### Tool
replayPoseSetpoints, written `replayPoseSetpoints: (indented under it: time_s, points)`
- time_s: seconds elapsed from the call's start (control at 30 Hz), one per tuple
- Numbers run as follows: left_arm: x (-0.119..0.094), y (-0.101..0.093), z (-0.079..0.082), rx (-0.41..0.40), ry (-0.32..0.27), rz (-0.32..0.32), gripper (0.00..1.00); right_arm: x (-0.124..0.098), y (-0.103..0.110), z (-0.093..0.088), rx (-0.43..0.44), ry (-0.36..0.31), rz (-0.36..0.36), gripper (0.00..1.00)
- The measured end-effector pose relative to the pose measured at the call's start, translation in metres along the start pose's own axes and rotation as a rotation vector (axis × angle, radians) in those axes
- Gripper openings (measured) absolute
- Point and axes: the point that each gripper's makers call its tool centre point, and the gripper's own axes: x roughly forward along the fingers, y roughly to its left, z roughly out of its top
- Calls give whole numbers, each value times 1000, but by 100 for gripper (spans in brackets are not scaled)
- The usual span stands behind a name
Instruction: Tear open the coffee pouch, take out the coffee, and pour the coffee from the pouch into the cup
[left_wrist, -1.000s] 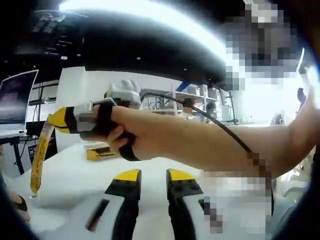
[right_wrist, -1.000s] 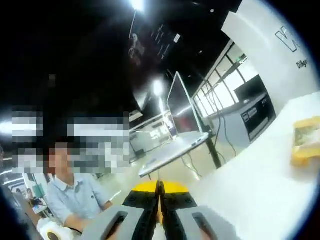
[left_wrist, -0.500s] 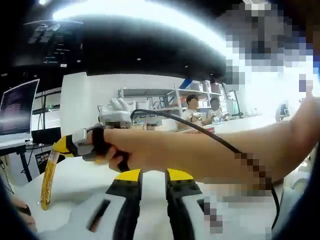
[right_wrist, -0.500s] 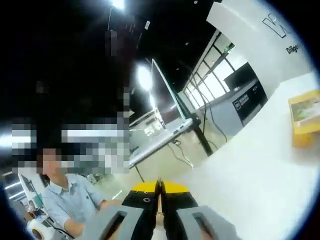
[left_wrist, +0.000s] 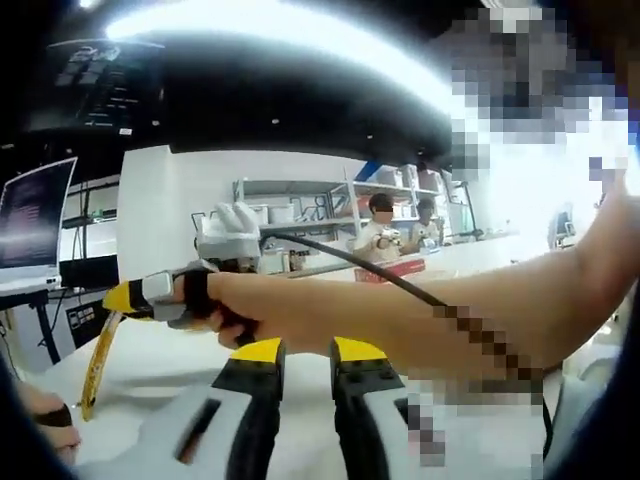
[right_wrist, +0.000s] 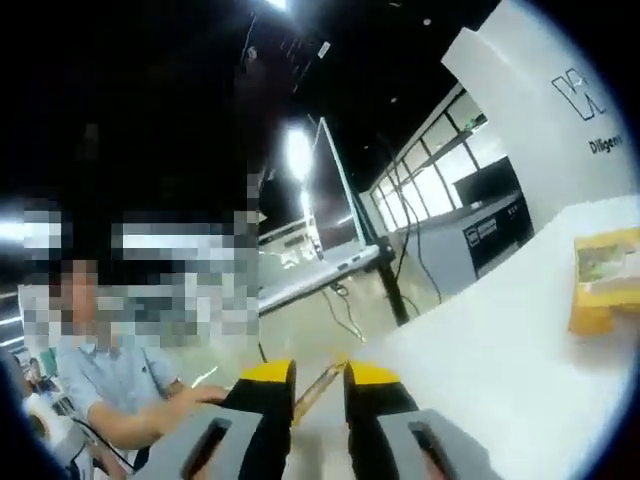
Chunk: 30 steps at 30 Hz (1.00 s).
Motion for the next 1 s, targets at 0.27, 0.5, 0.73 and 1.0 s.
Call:
replayPoseSetpoints:
  time_s: [0.27, 0.5, 0.73, 1.0]
  points:
    - [0, -1, 2, -14, -17, -8, 21, 8, 1, -15, -48, 76, -8, 45]
    - [0, -1, 3, -23, -25, -12, 21, 14, -14, -7, -98, 53, -22, 66]
    - [0, -1, 5, -33, -35, -17, 21, 11, -7, -3, -180, 23, -12, 77]
    - [0, -1, 4, -40, -37, -14, 21, 13, -12, 3, -279, 14, -19, 84]
